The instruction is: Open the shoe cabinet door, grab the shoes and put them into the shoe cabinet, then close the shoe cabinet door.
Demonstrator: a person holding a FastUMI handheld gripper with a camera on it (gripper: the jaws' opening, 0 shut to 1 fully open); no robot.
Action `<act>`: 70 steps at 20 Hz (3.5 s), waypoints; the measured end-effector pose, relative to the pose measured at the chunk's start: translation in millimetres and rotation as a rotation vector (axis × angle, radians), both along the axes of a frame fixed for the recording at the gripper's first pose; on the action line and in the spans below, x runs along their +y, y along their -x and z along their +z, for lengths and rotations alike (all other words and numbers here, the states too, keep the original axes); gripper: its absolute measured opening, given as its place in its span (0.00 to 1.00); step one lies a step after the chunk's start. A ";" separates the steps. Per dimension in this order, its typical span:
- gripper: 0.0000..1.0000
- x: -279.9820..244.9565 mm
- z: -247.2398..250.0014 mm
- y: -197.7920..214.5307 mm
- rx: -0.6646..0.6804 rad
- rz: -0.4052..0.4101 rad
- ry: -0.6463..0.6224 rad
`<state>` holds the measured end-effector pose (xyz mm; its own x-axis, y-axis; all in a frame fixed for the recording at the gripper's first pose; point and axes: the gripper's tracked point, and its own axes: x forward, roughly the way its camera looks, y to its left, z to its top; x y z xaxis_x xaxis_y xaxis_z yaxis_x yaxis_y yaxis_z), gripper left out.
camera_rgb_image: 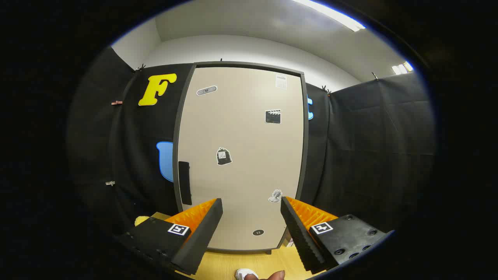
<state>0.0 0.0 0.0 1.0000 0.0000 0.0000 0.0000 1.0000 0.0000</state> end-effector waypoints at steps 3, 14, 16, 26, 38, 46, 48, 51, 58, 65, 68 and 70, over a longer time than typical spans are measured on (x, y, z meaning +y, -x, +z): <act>0.97 2.8 0.3 0.2 0.003 0.004 -0.004; 0.97 14.9 -1.5 2.3 0.009 0.023 -0.011; 0.97 16.5 -3.0 2.0 0.013 0.025 -0.013; 0.97 83.5 1.0 -26.2 0.006 0.096 -0.071; 0.98 160.1 -39.3 -124.3 0.045 0.093 -0.107; 0.53 175.9 -62.2 -164.8 0.072 0.074 -0.072; 0.42 174.1 -63.7 -162.1 0.077 0.074 -0.065; 0.25 173.5 -66.4 -163.2 0.100 0.080 -0.078; 0.13 155.1 -57.6 -112.9 0.096 0.124 -0.068; 0.13 99.7 -52.4 -20.1 0.089 0.183 -0.090; 0.13 84.7 -49.0 -3.0 0.089 0.196 -0.098; 0.13 72.6 -46.3 10.4 0.086 0.203 -0.092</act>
